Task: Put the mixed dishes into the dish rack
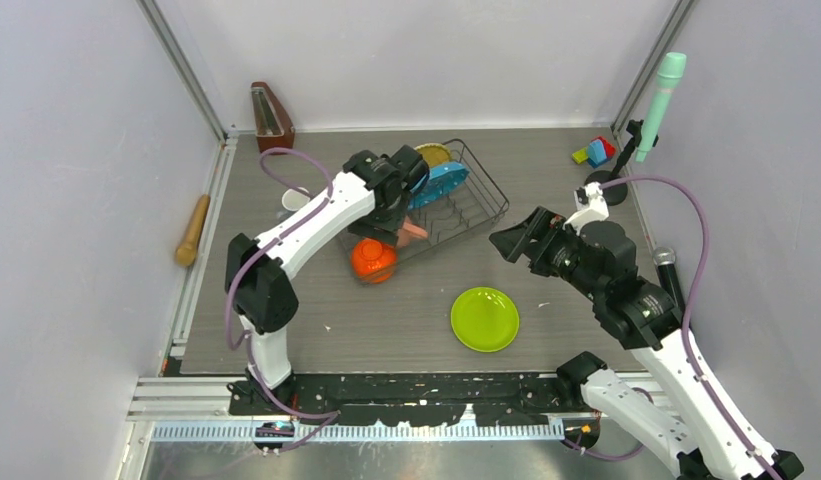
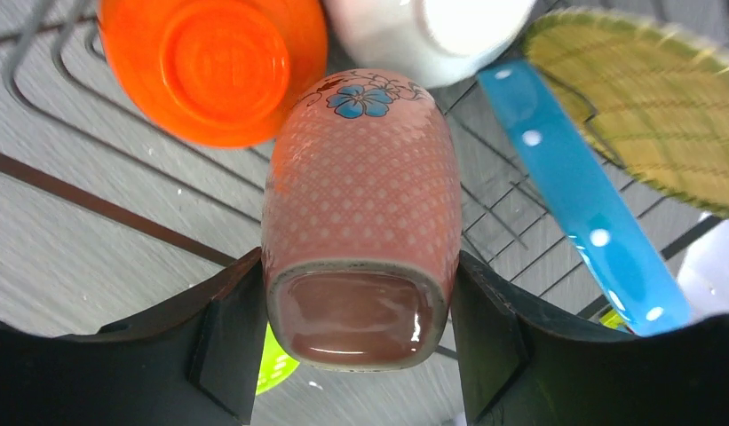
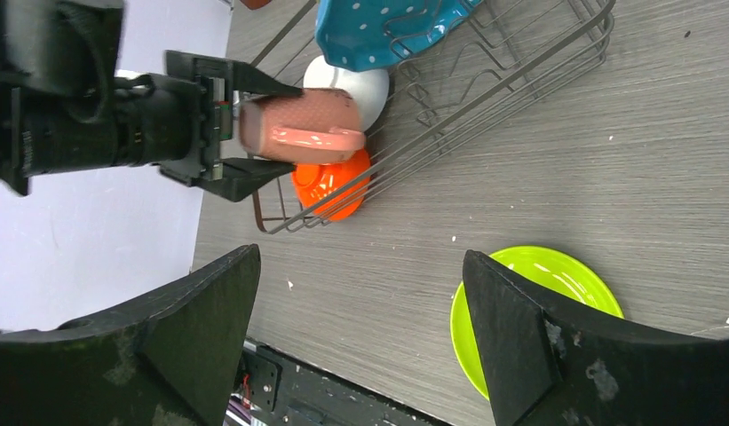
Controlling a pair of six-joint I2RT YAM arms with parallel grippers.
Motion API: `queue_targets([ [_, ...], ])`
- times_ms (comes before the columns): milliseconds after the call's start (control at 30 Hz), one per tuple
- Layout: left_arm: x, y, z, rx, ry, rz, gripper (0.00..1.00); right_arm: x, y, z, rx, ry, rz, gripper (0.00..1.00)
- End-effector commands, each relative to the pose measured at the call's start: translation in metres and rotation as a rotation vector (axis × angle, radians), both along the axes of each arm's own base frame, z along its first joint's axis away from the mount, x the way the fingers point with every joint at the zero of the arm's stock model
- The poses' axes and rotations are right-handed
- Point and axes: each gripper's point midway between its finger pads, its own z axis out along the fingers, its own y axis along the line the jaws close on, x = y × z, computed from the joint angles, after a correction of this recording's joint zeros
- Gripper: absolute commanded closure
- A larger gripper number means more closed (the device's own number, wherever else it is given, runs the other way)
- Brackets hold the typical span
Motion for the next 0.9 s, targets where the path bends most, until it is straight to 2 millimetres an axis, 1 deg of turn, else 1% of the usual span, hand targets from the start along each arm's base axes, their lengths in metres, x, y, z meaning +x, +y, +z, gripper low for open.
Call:
queue_targets([
  [0,-0.005,-0.028,-0.011,-0.197,0.094,0.253,1.00,-0.006,0.002,0.020,0.053,-0.060,0.022,0.10],
  [67,-0.005,-0.039,-0.018,-0.254,0.103,0.305,1.00,-0.011,0.003,0.023,0.063,-0.066,0.036,0.10],
  [100,-0.004,-0.040,-0.018,-0.253,0.085,0.330,1.00,-0.014,0.002,0.025,0.068,-0.070,0.040,0.10],
  [200,-0.008,-0.037,-0.019,-0.217,0.076,0.399,1.00,-0.020,-0.002,0.027,0.062,-0.077,0.044,0.10],
  [267,-0.006,-0.036,-0.018,-0.204,0.067,0.436,1.00,-0.024,-0.004,0.028,0.059,-0.083,0.046,0.10],
  [333,-0.004,-0.039,-0.019,-0.214,0.055,0.464,1.00,-0.027,-0.005,0.028,0.057,-0.087,0.048,0.11],
  [400,-0.001,-0.042,-0.025,-0.221,0.044,0.505,1.00,-0.029,-0.005,0.028,0.056,-0.087,0.060,0.11],
  [500,0.006,-0.047,-0.037,-0.253,0.032,0.551,1.00,-0.032,-0.003,0.029,0.059,-0.083,0.075,0.11],
  [567,0.014,-0.052,-0.042,-0.290,0.003,0.563,1.00,-0.034,-0.002,0.030,0.060,-0.081,0.084,0.11],
  [633,0.024,-0.058,-0.042,-0.328,-0.026,0.565,1.00,-0.035,-0.002,0.031,0.059,-0.080,0.089,0.11],
  [700,0.034,-0.065,-0.036,-0.348,-0.056,0.561,1.00,-0.036,-0.003,0.032,0.052,-0.079,0.092,0.12],
  [733,0.037,-0.064,-0.034,-0.334,-0.066,0.561,1.00,-0.037,-0.003,0.033,0.045,-0.079,0.095,0.12],
  [767,0.037,-0.062,-0.030,-0.319,-0.071,0.562,0.94,-0.038,-0.004,0.034,0.039,-0.081,0.098,0.12],
  [867,0.039,-0.046,-0.018,-0.255,-0.122,0.569,0.54,-0.038,-0.006,0.036,0.029,-0.085,0.091,0.11],
])
